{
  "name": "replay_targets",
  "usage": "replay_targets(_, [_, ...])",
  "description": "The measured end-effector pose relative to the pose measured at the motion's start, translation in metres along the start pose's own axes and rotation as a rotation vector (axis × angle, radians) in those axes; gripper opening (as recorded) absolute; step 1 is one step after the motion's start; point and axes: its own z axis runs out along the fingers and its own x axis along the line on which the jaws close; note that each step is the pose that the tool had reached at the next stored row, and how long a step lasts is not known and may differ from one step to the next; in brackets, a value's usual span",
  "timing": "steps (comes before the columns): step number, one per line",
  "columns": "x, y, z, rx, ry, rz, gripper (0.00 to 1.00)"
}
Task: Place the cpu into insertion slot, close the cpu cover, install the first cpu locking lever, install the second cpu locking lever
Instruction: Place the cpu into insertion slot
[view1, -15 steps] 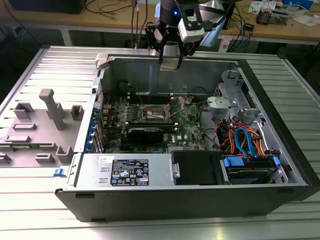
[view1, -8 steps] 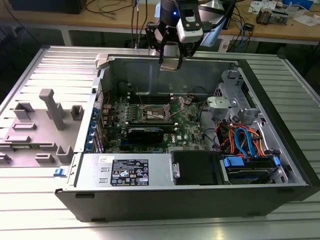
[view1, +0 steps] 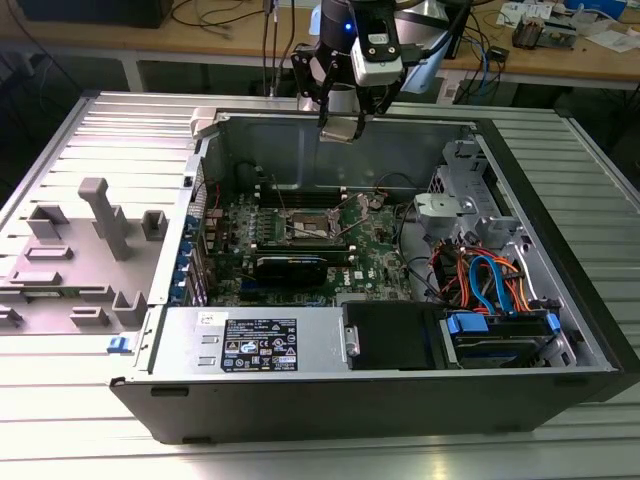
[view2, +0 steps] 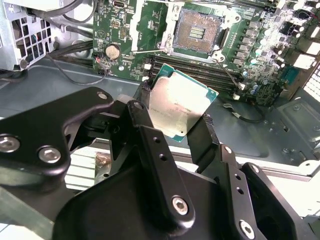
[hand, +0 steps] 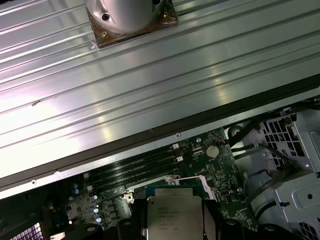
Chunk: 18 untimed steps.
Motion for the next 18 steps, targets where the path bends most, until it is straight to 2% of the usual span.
replay_targets(11, [0.0000, 0.0000, 0.0000, -0.0001, -0.0003, 0.003, 0.54])
replay_targets(18, [0.0000, 0.0000, 0.0001, -0.0007, -0.0029, 0.033, 0.54])
